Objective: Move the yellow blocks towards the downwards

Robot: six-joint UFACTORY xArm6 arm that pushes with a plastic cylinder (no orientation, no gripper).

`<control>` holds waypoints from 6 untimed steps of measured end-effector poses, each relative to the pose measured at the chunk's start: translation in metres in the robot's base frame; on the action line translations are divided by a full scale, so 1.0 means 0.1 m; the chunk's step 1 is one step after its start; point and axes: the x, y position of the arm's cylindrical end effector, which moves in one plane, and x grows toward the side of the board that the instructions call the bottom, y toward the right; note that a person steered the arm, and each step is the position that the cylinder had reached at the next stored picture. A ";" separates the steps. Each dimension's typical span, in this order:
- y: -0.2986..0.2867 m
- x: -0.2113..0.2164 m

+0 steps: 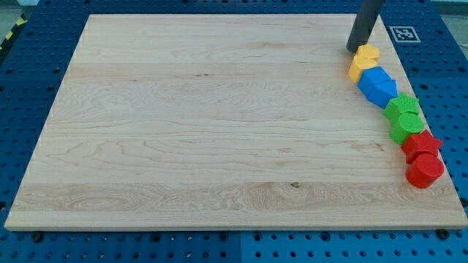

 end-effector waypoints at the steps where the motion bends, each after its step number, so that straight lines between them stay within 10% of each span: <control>1: 0.00 0.00; 4: 0.55 -0.94; 6: 1.24 -0.04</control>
